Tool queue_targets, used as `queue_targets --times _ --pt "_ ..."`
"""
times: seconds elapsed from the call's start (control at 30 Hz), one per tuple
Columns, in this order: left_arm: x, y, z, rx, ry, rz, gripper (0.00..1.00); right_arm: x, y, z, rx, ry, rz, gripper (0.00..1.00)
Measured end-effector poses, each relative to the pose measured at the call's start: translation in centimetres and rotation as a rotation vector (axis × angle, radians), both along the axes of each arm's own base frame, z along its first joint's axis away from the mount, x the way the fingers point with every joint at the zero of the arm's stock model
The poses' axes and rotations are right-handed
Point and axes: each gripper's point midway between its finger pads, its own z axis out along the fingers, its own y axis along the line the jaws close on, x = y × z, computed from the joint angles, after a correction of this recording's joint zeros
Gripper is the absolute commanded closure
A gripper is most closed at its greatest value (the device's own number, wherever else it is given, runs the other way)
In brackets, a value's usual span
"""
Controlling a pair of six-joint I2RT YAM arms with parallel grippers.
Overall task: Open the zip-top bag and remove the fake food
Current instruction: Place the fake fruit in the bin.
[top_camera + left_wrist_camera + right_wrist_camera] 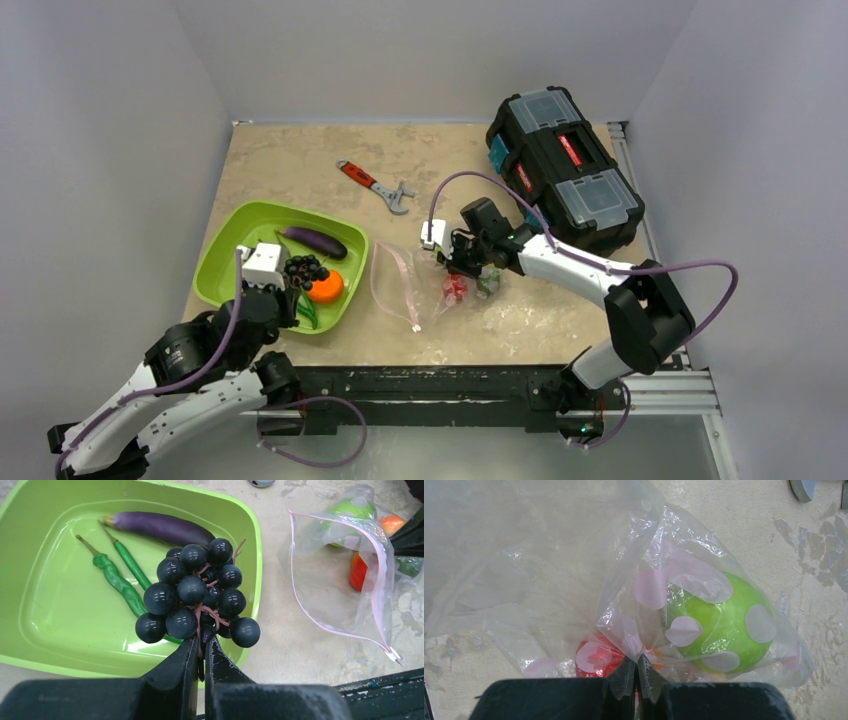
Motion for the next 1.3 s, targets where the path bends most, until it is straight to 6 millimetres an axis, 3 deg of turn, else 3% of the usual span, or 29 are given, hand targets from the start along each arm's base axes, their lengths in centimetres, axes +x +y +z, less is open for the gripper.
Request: queue_targets --times 0.4,1.0,1.3 --pt "1.6 0.4 -0.3 0.064 0.008 0.084 1.0 0.0 0.0 0.0 -0.001 0.0 0.0 1.0" --pt "3.9 0.9 -1.8 -0.022 0.078 0.203 1.0 0.0 0.0 0.0 -0.001 0.0 0.001 1.0" --pt "4.6 2.1 -2.7 -0.038 0.116 0.289 1.0 0.0 0.0 -0.1 -0.002 0.0 0.003 1.0"
